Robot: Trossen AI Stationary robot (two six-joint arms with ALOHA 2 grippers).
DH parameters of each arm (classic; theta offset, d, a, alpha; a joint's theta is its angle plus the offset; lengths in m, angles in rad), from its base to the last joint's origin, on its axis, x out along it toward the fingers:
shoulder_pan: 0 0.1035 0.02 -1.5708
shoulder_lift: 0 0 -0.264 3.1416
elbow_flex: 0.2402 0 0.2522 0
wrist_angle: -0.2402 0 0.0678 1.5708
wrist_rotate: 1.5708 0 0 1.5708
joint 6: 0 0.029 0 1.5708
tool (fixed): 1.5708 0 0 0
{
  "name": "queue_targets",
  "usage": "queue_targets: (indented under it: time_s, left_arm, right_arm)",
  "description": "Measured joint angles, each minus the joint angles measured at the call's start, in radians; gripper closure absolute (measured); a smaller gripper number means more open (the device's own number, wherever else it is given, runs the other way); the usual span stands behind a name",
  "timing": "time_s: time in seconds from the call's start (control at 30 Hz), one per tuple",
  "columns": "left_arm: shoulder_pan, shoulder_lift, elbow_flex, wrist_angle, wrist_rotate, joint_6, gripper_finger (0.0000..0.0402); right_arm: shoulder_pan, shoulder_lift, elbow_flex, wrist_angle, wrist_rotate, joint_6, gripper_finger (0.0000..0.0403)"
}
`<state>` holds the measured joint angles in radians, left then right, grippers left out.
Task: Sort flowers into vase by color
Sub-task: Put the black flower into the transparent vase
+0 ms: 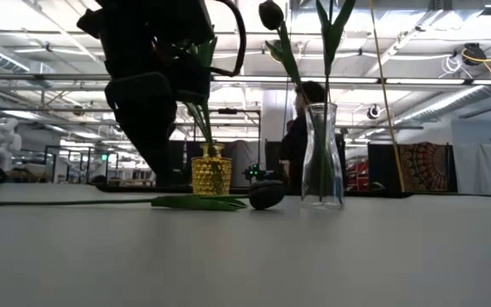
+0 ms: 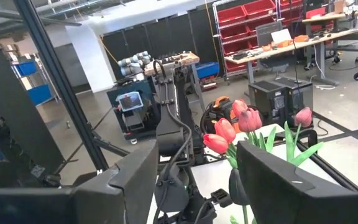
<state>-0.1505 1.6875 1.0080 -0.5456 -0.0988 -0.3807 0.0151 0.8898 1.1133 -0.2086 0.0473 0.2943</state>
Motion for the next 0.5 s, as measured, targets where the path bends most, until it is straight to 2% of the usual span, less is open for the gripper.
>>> queue_targets:
  time_s: [0.5]
  left_arm:
    - [0.001,0.037,0.0,0.003,0.017,0.155,0.0294]
  right_arm:
    - [0.0,0.0,0.0,-0.006,0.0,-0.056,0.0193]
